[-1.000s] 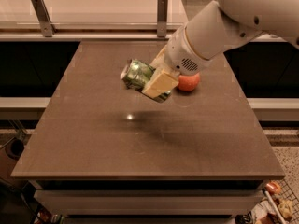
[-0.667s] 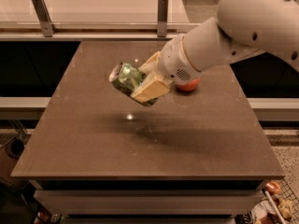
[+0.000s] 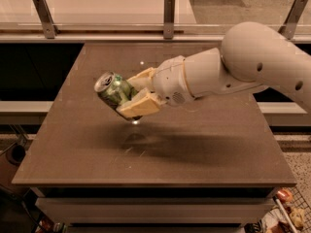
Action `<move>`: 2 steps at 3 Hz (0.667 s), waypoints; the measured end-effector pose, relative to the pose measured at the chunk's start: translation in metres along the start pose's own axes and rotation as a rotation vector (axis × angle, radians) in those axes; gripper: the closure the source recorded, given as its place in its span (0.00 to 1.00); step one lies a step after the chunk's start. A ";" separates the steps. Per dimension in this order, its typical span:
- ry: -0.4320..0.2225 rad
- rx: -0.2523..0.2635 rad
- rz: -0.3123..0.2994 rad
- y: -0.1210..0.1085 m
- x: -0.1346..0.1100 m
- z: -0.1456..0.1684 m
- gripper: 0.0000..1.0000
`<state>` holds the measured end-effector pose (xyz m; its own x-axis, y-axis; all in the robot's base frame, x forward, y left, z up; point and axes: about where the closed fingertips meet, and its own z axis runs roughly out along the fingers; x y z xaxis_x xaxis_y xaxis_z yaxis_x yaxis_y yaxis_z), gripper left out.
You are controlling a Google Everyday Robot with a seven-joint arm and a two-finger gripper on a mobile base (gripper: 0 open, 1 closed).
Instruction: Place green can upright
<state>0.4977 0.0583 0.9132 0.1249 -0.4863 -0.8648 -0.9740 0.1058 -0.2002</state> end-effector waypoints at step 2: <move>-0.176 0.000 0.049 0.018 0.002 0.018 1.00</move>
Offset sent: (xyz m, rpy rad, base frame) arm -0.0132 0.0223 -0.0243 0.2853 0.0508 0.0116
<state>0.4838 0.0750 0.8995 0.1088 -0.3210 -0.9408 -0.9797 0.1259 -0.1563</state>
